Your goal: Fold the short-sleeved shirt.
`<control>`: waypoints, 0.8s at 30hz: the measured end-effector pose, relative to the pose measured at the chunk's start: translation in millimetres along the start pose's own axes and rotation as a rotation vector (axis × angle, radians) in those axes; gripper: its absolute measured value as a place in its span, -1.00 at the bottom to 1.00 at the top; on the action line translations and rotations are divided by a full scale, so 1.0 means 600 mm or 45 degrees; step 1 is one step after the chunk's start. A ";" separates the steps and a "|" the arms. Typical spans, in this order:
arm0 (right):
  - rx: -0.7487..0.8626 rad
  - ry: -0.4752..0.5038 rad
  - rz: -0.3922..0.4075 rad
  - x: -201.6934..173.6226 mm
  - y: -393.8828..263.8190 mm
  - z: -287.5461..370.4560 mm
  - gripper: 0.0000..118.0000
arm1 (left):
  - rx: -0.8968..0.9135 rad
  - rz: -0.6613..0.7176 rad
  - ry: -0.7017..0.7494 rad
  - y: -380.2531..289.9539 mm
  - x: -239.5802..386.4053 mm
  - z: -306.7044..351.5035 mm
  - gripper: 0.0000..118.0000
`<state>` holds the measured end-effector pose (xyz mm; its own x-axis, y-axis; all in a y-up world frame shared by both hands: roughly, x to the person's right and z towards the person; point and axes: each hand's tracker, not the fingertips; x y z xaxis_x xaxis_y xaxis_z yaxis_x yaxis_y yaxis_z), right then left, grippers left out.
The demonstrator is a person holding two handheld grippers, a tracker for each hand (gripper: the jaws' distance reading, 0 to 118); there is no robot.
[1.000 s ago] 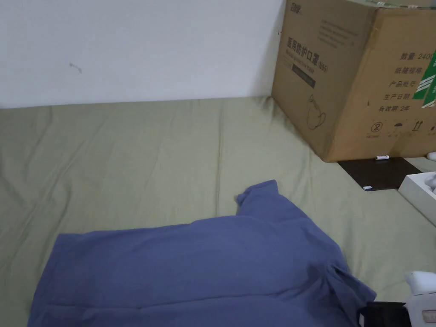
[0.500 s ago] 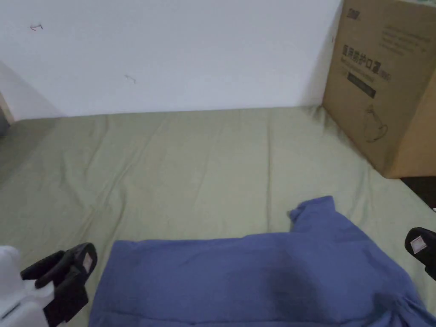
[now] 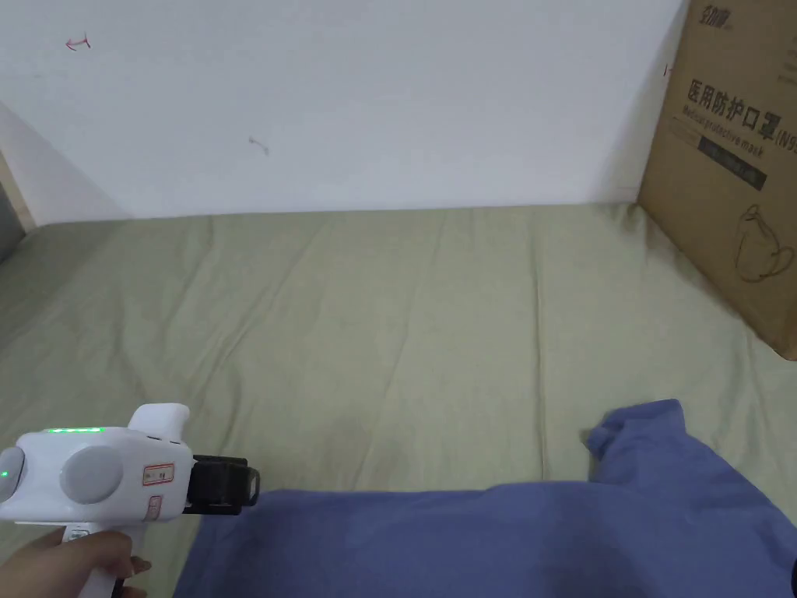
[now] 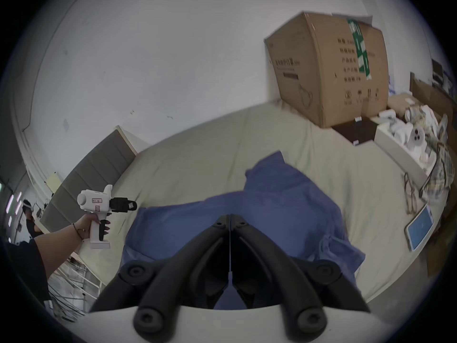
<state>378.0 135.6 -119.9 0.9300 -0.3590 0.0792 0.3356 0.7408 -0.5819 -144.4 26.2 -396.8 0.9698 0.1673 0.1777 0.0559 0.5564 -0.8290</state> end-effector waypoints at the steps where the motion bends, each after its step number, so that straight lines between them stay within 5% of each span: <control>1: -0.023 0.000 -0.027 0.006 -0.004 -0.010 -1.00 | -0.035 -0.013 0.026 0.000 0.002 -0.016 0.87; 5: -0.062 -0.014 -0.047 0.024 -0.005 -0.037 -1.00 | -0.178 -0.118 0.107 -0.038 0.010 -0.078 0.70; 8: -0.079 -0.037 -0.011 0.041 0.009 -0.060 -1.00 | -0.009 -0.226 0.191 -0.056 0.034 -0.067 0.59; 10: -0.084 -0.036 0.012 0.059 0.026 -0.086 -1.00 | 0.044 -0.267 0.216 -0.064 0.050 -0.042 0.23; 11: -0.091 -0.030 0.027 0.071 0.041 -0.107 -1.00 | 0.063 -0.268 0.159 -0.065 0.053 -0.027 -0.47; 12: -0.091 -0.028 0.035 0.084 0.058 -0.130 -1.00 | 0.063 -0.270 0.151 -0.066 0.062 -0.015 -0.89; 15: -0.103 -0.021 0.070 0.125 0.115 -0.217 -0.99 | 0.116 -0.227 -0.011 -0.061 0.058 0.036 -0.89; 16: -0.155 -0.018 0.086 0.141 0.133 -0.252 -0.81 | 0.143 -0.212 -0.014 -0.058 0.076 0.060 -0.89; 18: -0.273 -0.100 0.073 0.182 0.163 -0.331 0.59 | 0.199 -0.204 0.001 -0.053 0.085 0.105 -0.89; 19: -0.349 -0.169 0.055 0.194 0.170 -0.366 1.00 | 0.230 -0.199 -0.013 -0.052 0.088 0.125 -0.89; 24: -0.499 -0.352 0.024 0.268 0.147 -0.472 0.96 | 0.253 -0.194 -0.032 -0.043 0.087 0.171 -0.89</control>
<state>514.3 -17.7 -387.8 0.9583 -0.1437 0.2471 0.2858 0.4565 -0.8426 -119.8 103.8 -311.8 0.9472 0.0880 0.3082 0.1511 0.7255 -0.6714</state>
